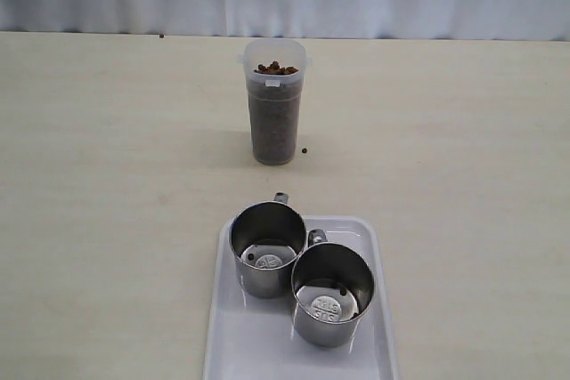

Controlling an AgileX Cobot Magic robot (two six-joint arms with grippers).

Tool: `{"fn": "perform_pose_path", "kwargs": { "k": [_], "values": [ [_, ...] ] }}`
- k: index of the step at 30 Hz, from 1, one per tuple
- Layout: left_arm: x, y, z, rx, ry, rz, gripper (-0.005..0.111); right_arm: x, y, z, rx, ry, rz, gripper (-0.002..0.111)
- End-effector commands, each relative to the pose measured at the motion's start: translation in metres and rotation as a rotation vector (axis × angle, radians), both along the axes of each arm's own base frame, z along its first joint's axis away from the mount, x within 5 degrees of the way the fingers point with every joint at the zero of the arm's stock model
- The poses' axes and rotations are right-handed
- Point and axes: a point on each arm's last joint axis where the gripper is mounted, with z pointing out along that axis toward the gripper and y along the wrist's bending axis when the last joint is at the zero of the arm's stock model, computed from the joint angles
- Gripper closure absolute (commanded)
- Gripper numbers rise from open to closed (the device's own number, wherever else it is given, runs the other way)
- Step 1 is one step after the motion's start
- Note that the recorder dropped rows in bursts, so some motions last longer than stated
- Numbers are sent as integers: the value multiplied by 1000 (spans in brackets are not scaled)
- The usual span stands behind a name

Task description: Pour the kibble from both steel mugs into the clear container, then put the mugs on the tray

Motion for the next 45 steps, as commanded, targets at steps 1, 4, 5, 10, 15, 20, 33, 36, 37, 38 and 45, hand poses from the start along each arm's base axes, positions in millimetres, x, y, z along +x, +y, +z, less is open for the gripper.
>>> {"fn": "perform_pose_path", "kwargs": {
  "k": [1,4,5,10,15,20,33,36,37,38,45],
  "values": [
    [0,0,-1,-10,5,-5,107,0,0,-1,5,-7,2,103],
    [0,0,-1,-10,5,-5,107,0,0,-1,5,-7,2,103],
    [0,0,-1,-10,5,-5,107,0,0,-1,5,-7,2,103],
    [-2,2,0,-14,-19,22,107,0,0,-1,5,-7,2,103],
    [-4,7,1,-17,-37,105,107,0,0,-1,5,-4,2,103],
    [-4,8,1,-18,-34,122,107,0,0,-1,5,-4,2,103],
    [-5,13,1,-18,-30,182,107,0,0,-1,5,-4,2,103],
    [-4,10,1,-33,-39,160,107,0,0,-1,5,-4,2,103],
    [-4,7,3,1,-56,123,107,0,0,-1,5,-4,2,103],
    [-4,2,4,61,-71,75,107,0,0,-1,5,-4,2,103],
    [-4,0,-1,75,-19,75,107,0,0,-1,5,-4,2,103]
  ]
}}
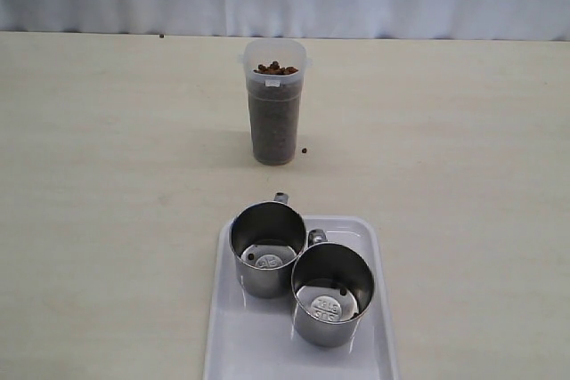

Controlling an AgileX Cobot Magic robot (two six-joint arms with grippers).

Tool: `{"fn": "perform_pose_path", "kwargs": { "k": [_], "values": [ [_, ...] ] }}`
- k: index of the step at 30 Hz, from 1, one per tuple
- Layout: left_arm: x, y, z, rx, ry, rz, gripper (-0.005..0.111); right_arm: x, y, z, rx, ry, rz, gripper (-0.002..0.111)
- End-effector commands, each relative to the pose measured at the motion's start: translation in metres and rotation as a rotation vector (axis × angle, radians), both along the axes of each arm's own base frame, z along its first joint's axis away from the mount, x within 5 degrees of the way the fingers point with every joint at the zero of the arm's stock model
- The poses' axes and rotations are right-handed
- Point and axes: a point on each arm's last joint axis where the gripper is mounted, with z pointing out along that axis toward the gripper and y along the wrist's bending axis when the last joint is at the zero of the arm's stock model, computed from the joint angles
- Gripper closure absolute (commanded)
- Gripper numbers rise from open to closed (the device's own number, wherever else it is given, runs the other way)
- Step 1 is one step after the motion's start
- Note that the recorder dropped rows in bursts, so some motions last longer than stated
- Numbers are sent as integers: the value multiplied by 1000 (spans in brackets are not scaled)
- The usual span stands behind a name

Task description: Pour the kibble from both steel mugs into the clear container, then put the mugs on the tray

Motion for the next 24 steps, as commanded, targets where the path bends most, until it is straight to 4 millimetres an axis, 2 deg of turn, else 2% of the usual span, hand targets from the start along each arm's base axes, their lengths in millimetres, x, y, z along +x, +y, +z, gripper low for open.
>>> {"fn": "perform_pose_path", "kwargs": {
  "k": [1,12,24],
  "values": [
    [0,4,-3,-77,29,71,107,0,0,-1,5,-4,2,103],
    [0,8,-6,-160,51,115,107,0,0,-1,5,-4,2,103],
    [0,8,-5,-173,47,116,107,0,0,-1,5,-4,2,103]
  ]
}}
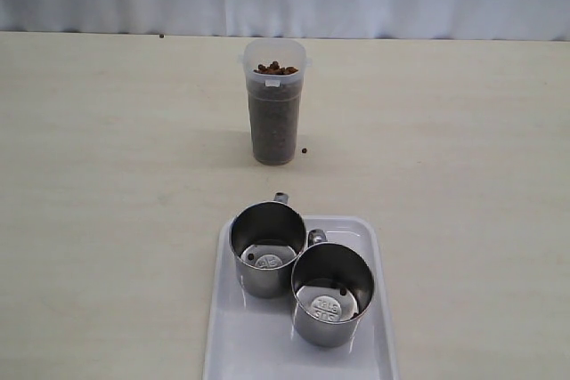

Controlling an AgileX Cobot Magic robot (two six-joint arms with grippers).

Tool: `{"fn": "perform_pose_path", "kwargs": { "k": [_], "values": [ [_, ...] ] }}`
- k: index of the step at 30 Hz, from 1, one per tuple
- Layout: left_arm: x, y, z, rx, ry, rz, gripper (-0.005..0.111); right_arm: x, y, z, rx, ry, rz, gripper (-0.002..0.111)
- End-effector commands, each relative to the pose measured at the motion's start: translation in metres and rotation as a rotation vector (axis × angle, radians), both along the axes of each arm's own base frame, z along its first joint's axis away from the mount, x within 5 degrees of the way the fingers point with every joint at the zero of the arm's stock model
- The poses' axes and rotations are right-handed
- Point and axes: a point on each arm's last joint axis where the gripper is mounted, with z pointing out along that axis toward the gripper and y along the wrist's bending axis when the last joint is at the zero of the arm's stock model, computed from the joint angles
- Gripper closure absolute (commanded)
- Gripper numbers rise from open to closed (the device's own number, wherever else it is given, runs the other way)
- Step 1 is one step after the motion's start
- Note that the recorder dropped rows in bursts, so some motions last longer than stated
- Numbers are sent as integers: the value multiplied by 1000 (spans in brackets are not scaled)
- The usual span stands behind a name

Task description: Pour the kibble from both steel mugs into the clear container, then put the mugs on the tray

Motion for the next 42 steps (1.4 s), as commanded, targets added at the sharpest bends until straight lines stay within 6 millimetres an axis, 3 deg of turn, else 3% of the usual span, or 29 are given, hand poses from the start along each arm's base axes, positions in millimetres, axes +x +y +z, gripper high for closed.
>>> {"fn": "perform_pose_path", "kwargs": {
  "k": [1,28,42],
  "values": [
    [0,0,0,-7,-8,2,107,0,0,-1,5,-4,2,103],
    [0,0,0,15,-5,0,107,0,0,-1,5,-4,2,103],
    [0,-6,0,15,-5,-101,107,0,0,-1,5,-4,2,103]
  ]
}}
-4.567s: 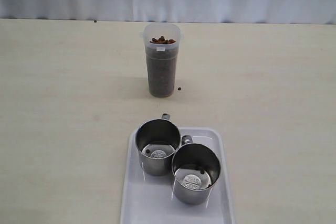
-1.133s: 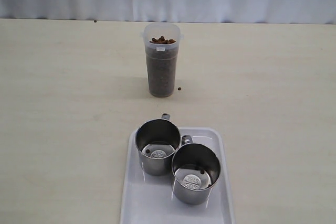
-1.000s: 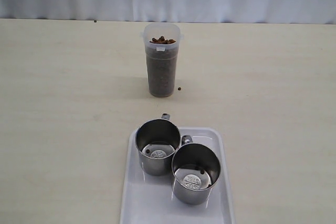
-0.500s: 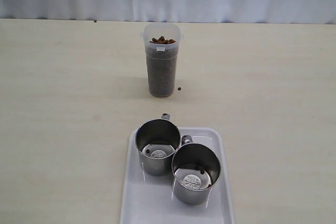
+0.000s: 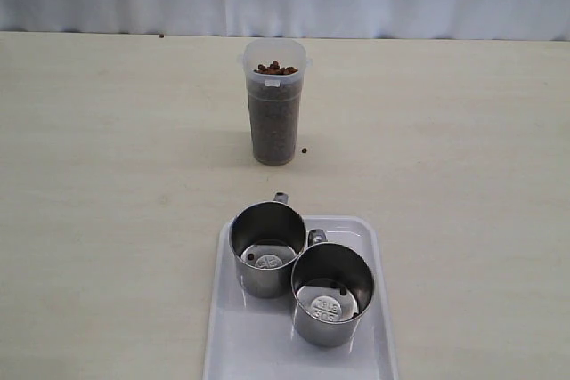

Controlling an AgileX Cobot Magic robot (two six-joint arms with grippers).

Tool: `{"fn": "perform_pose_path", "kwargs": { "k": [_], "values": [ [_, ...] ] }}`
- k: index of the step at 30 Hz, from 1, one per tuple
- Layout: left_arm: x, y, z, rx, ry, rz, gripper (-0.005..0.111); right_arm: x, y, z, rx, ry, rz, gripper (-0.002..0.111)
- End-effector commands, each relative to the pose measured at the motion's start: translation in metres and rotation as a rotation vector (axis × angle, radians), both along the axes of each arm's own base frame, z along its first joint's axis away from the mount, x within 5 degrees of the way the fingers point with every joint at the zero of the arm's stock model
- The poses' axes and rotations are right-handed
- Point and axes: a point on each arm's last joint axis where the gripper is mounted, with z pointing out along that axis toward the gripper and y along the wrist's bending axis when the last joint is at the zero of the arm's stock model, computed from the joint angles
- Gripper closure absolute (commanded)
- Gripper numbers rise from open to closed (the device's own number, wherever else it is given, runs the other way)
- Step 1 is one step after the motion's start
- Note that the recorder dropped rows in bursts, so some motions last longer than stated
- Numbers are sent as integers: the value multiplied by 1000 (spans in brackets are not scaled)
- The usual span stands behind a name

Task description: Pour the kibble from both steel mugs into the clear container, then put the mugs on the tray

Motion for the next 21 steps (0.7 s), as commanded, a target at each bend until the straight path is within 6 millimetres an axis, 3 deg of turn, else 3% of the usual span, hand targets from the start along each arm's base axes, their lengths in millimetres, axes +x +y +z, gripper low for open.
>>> {"fn": "perform_pose_path", "kwargs": {
  "k": [1,11,17,21],
  "values": [
    [0,0,0,1,-6,-8,107,0,0,-1,5,-4,2,103],
    [0,0,0,1,-6,-8,107,0,1,-1,5,-4,8,103],
    [0,0,0,9,-6,-7,107,-1,-9,-1,4,-4,-170,103],
    [0,0,0,9,-6,-7,107,-1,-10,-1,4,-4,-179,103]
  ]
}}
